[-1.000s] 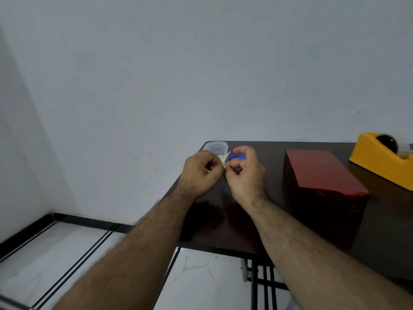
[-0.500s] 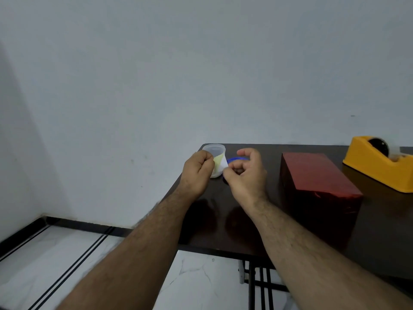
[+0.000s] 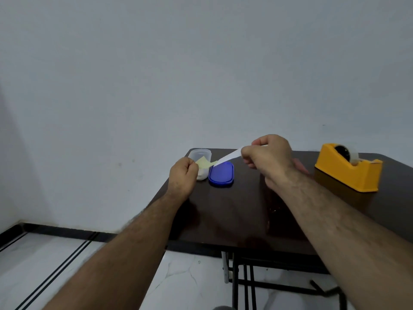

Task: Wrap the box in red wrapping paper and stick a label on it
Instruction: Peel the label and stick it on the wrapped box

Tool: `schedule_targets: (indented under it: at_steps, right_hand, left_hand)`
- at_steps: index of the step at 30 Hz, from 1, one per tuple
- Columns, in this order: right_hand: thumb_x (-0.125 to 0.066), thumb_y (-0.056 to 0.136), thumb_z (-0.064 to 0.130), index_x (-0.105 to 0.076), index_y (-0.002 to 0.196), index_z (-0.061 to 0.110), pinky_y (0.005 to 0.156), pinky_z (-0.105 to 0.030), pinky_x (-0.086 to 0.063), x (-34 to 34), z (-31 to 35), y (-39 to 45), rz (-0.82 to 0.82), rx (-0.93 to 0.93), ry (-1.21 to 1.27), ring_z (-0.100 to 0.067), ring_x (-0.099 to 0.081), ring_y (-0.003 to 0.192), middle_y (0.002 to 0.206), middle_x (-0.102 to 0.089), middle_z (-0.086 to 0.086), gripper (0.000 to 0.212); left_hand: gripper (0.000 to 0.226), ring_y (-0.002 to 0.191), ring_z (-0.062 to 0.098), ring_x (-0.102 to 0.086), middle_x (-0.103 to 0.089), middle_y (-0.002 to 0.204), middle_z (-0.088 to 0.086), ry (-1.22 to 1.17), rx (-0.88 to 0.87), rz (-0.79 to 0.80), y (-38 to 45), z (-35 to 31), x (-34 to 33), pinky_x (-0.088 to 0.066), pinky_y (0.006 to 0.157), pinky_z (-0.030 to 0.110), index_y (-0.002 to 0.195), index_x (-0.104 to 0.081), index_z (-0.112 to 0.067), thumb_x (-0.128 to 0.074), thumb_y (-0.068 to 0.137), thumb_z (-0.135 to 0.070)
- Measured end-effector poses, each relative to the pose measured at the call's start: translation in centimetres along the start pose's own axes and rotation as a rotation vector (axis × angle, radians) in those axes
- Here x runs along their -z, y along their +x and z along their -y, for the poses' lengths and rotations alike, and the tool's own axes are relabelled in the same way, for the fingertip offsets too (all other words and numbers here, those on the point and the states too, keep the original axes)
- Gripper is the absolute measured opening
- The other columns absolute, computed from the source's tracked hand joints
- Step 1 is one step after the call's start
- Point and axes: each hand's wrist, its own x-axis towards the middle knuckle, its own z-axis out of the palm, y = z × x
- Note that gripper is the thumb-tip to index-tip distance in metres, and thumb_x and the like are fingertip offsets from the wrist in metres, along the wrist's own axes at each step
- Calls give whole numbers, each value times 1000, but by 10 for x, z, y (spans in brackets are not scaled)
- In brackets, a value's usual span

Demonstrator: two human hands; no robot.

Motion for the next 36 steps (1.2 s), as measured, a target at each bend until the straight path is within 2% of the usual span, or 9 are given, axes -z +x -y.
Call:
schedule_targets:
  at_steps: [5, 8, 13, 17, 22, 27, 30, 33, 36]
  right_hand:
    - [-72, 63, -3, -72, 80, -6, 59, -33, -60, 46, 18, 7, -17, -105, 44, -22, -67, 53, 65, -71, -16, 17]
    - [-76, 65, 1, -72, 77, 2, 63, -38, -65, 63, 22, 9, -65, -43, -69, -24, -73, 59, 72, -75, -16, 13]
    - [-80, 74, 11, -59, 108, 23, 70, -30, -57, 78, 23, -3, -145, 349, -441, -15, -69, 80, 79, -72, 5, 42]
    - [-71, 87, 12, -41, 128, 25, 69, -39, -59, 67, 13, -12, -147, 724, -732, -26, -68, 74, 77, -71, 1, 52]
    - [-75, 84, 10, -42, 110, 19, 48, -35, -52, 62, 5, -13, -286, 1000, -764, -28, -59, 55, 64, -61, -4, 42]
    - [-77, 82, 7, -54, 103, 12, 43, -31, -47, 62, -4, -11, -345, 1089, -771, -25, -55, 50, 60, -57, -3, 31]
    - [-74, 88, 12, -50, 109, 17, 48, -34, -53, 63, -15, -10, -294, 1133, -754, -27, -64, 59, 68, -67, -4, 33]
    - [-80, 86, 21, -54, 119, 20, 58, -33, -58, 69, -20, -10, -234, 1099, -729, -24, -72, 74, 83, -75, 0, 42]
    - [-84, 84, 26, -63, 119, 19, 61, -31, -58, 77, -22, -8, -270, 978, -648, -19, -69, 81, 90, -74, 6, 42]
  left_hand:
    - [19, 72, 17, -63, -68, 76, -2, 346, -116, 162, -16, -15, -3, -50, 64, 33, 76, -66, -15, -61, 93, -22]
    - [18, 77, 11, -68, -76, 82, -10, 433, -122, 209, -20, -27, -8, -55, 74, 29, 78, -78, -25, -66, 92, -24]
    - [12, 79, 7, -70, -76, 82, -14, 38, -109, 45, -33, -79, -12, -59, 83, 31, 84, -81, -26, -73, 92, -22]
    - [18, 75, 10, -68, -79, 88, 4, -345, 2, 165, -46, -153, -11, -54, 71, 28, 83, -81, -9, -82, 90, -26]
    - [35, 73, 15, -71, -79, 76, 0, -191, 30, 235, -46, -190, -20, -59, 68, 34, 74, -82, -12, -86, 81, -46]
    - [21, 75, 22, -76, -78, 71, 0, -165, 73, 181, -48, -192, -33, -66, 77, 42, 67, -80, -12, -88, 76, -30]
    - [17, 70, 21, -71, -76, 80, 17, -213, 91, 172, -51, -191, -39, -65, 75, 52, 75, -78, -1, -79, 72, -17]
    - [14, 66, 19, -62, -75, 83, 22, -274, 106, 168, -48, -187, -41, -60, 64, 36, 83, -75, 7, -76, 81, -7]
    - [12, 59, 7, -60, -74, 73, 5, -309, 148, 175, -39, -181, -40, -46, 49, 16, 88, -74, 11, -72, 91, 0]
